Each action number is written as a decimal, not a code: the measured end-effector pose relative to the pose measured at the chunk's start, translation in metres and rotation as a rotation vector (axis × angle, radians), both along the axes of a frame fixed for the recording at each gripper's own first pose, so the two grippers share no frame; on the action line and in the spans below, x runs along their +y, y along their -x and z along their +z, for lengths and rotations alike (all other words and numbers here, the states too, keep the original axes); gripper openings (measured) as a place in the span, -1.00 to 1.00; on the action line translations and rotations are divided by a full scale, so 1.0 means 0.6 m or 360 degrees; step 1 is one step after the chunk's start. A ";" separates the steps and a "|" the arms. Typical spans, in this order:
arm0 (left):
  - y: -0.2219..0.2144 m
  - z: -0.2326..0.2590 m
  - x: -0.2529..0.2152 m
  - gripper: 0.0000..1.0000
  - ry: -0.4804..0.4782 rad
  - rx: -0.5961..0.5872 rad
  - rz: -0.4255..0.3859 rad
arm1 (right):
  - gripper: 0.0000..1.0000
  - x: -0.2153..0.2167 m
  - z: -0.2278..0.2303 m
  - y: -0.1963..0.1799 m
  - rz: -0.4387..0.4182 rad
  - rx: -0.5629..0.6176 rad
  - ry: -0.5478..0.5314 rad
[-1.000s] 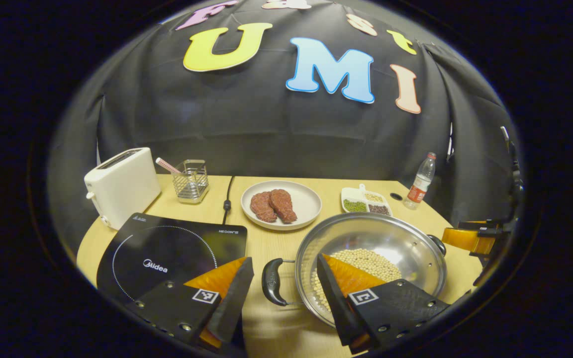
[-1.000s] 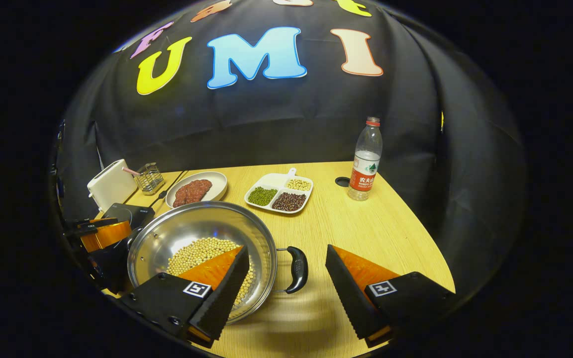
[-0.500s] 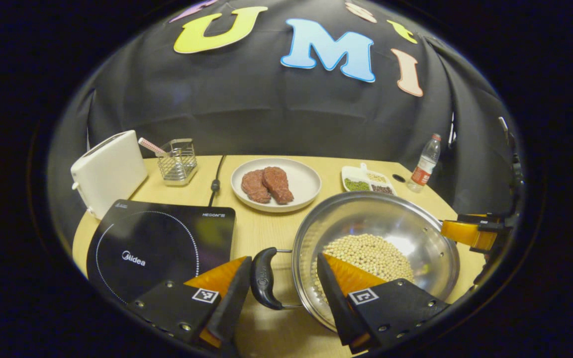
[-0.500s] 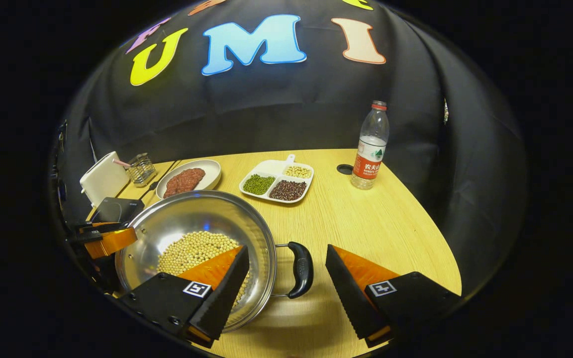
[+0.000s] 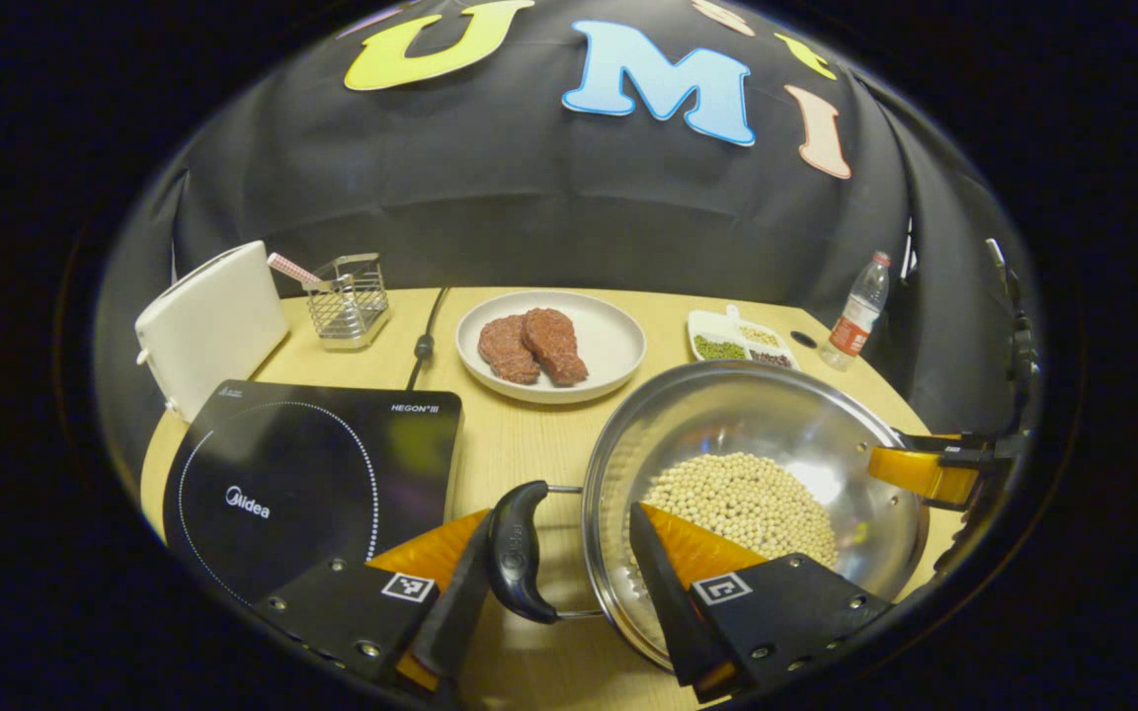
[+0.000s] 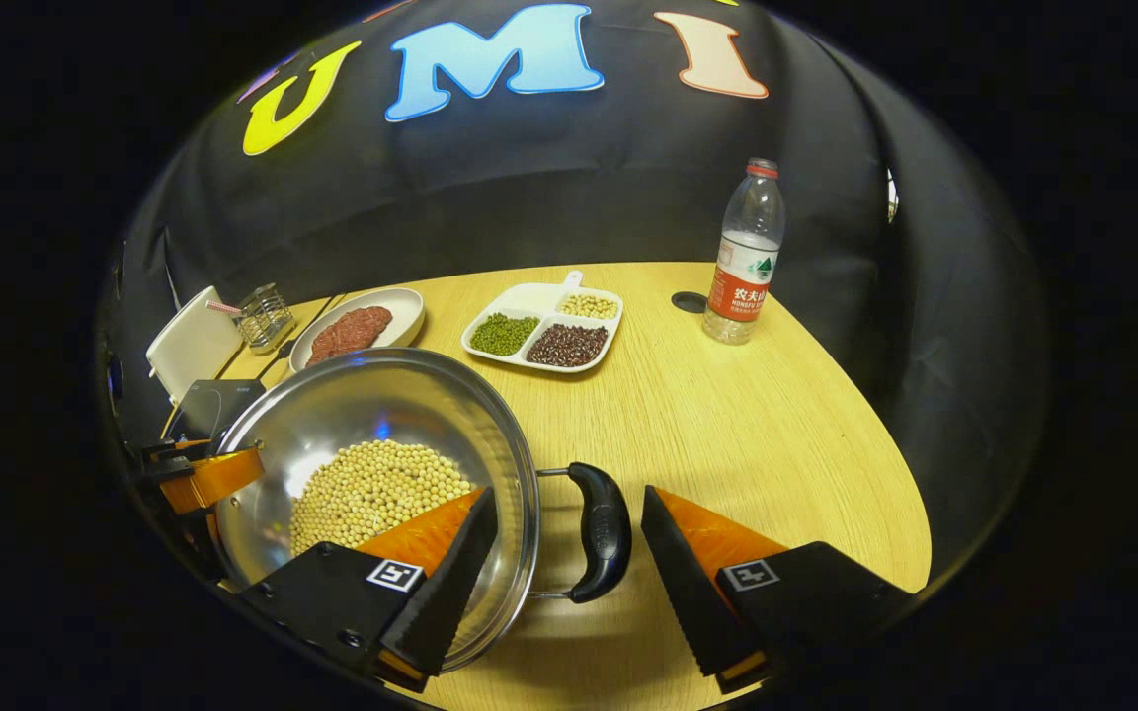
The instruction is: First push the handle of the pot to place it horizontally, then grasp the pot with both hands and set it on the induction cooktop.
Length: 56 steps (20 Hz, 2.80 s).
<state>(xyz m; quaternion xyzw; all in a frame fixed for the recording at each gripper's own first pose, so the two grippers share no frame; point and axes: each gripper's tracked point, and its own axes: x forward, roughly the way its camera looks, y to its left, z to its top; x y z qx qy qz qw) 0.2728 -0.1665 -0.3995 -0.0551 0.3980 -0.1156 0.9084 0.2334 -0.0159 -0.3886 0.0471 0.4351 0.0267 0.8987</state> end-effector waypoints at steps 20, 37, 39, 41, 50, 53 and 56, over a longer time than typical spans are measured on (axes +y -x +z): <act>-0.002 -0.002 0.015 0.10 -0.0055 0.0039 0.0041 | 0.02 0.008 0.011 0.015 -0.0024 0.0023 0.0019; 0.018 0.129 0.123 0.10 -0.0042 -0.0111 0.0088 | 0.01 0.089 0.143 0.040 0.0000 -0.0096 -0.0004; 0.023 0.136 0.142 0.10 -0.0051 -0.0115 0.0092 | 0.01 0.106 0.149 0.043 0.0004 -0.0098 -0.0015; 0.025 0.140 0.161 0.10 -0.0057 -0.0118 0.0101 | 0.01 0.122 0.155 0.048 0.0016 -0.0098 -0.0020; 0.031 0.150 0.245 0.10 -0.0070 -0.0136 0.0147 | 0.01 0.196 0.179 0.052 0.0053 -0.0108 -0.0044; 0.027 0.151 0.269 0.10 -0.0073 -0.0142 0.0151 | 0.01 0.218 0.185 0.049 0.0061 -0.0113 -0.0049; 0.027 0.150 0.292 0.10 -0.0075 -0.0145 0.0149 | -0.06 0.239 0.188 0.050 0.0063 -0.0114 -0.0051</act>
